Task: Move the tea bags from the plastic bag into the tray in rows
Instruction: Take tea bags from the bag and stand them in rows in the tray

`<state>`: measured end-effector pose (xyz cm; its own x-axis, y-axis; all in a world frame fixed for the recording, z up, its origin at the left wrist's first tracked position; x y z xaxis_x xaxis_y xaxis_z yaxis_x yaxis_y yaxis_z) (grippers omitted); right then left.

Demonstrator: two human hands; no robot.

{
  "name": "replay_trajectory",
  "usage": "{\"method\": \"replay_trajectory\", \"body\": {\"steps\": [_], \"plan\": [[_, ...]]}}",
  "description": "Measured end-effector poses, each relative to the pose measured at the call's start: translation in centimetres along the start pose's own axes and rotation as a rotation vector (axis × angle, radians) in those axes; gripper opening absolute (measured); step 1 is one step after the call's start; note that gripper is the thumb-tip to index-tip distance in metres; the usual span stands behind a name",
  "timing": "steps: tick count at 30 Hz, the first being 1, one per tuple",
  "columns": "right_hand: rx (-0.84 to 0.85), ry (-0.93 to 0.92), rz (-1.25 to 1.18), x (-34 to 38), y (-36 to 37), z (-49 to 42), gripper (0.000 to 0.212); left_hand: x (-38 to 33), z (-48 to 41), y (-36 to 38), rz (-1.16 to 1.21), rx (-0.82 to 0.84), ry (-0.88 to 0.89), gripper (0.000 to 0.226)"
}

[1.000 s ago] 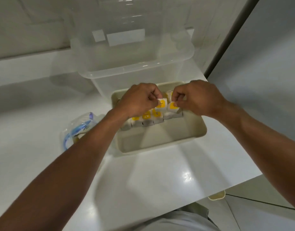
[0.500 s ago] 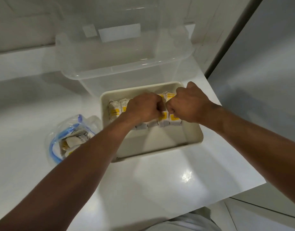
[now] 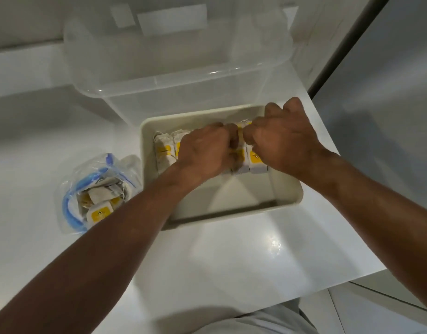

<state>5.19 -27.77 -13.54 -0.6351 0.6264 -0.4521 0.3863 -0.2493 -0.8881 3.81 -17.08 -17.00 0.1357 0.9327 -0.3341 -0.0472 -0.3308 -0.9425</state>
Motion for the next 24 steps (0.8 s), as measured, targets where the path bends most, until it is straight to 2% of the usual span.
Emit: {"method": "replay_trajectory", "body": {"steps": [2, 4, 6, 12, 16, 24], "plan": [[0.052, -0.042, 0.023, 0.5, 0.2, 0.7, 0.018, -1.5, 1.1, 0.3, -0.093, -0.006, 0.143, 0.027], [0.188, -0.089, 0.094, 1.6, 1.2, 1.5, 0.017, -2.8, 1.9, 1.1, -0.203, 0.002, 0.266, 0.027], [0.272, -0.101, 0.166, 2.4, 2.3, 2.0, 0.014, -3.0, 2.1, 1.8, -0.282, -0.008, 0.31, 0.028], [0.217, 0.005, 0.166, 2.3, 2.8, 1.0, 0.022, -2.2, 1.0, 2.3, -0.294, 0.025, 0.27, 0.03], [0.301, 0.013, 0.099, 2.3, 2.6, 1.5, 0.012, -2.0, 0.9, 2.2, -0.226, 0.074, 0.25, 0.029], [0.324, 0.066, -0.064, 1.6, 0.7, 0.8, 0.012, -1.3, 1.1, 0.3, -0.151, 0.117, 0.199, 0.032]]}}
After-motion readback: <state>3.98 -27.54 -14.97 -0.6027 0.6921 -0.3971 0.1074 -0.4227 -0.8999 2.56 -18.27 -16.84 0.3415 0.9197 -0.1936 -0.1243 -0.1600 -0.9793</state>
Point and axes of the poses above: each hand's wrist, its own z-axis away from the middle knuckle, its own y-axis out of the palm, x = y × z, the point moved 7 cm from there along -z, towards the middle knuckle, and after that the axes turned 4 degrees about y, right-handed, at the moved point
